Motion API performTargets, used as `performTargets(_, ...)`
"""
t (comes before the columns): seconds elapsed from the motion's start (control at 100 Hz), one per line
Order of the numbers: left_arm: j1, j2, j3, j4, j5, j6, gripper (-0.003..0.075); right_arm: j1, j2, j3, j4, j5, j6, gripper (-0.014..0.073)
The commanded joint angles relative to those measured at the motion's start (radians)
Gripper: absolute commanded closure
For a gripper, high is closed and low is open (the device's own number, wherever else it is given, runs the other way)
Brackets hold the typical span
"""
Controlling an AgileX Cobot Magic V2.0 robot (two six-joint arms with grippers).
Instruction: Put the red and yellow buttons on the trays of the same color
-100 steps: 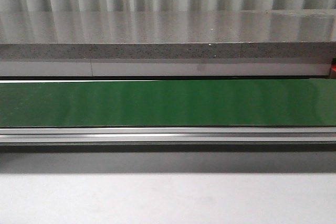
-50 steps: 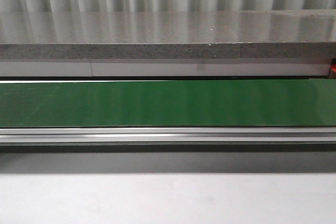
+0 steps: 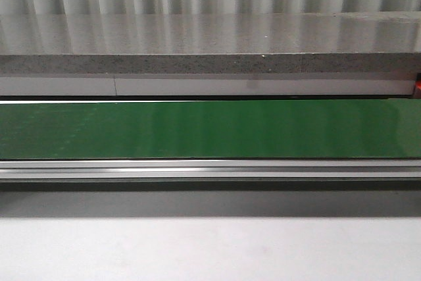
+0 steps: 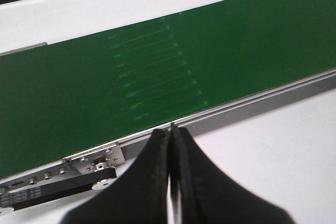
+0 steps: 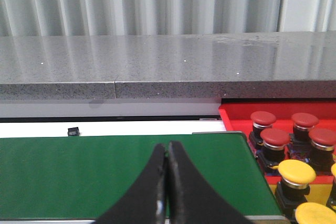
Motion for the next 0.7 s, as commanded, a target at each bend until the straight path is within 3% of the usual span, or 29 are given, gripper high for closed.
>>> performTargets(0.0,-0.009,0.000,-0.025,-0.020,-0.066,-0.001,0.0740,-0.005,-0.017,0.003,-0.010,-0.083,0.002,0.0659)
performTargets(0.51,-0.004,-0.016,-0.023,-0.016,-0.087,-0.029,0.0740,-0.005,-0.017,0.003,-0.010,-0.083,0.002,0.0659)
performTargets(0.69,-0.004,-0.100,0.067,0.134,-0.316,-0.203,0.0740,-0.005,-0.017,0.003,-0.010,-0.083,0.002,0.0659)
